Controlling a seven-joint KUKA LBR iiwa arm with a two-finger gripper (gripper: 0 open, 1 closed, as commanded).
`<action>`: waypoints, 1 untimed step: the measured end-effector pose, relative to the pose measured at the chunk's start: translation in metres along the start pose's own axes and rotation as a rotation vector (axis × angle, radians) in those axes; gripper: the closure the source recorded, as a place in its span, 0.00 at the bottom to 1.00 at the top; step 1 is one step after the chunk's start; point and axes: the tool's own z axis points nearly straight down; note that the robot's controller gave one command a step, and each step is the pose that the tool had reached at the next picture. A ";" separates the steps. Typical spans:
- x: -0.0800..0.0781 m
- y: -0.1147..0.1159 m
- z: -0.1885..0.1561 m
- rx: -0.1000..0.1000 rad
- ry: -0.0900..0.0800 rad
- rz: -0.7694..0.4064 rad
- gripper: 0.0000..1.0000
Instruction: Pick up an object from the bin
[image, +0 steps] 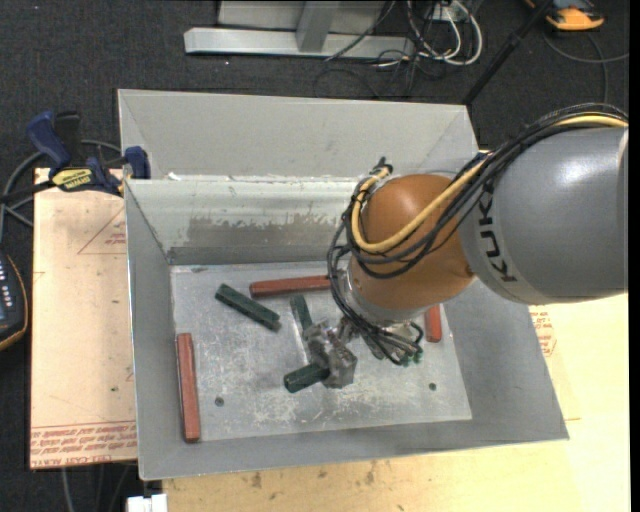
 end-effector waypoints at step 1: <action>0.004 -0.002 -0.104 0.001 -0.004 -0.001 1.00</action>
Offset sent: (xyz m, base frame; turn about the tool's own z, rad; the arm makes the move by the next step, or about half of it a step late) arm -0.0057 -0.0044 0.0990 -0.0041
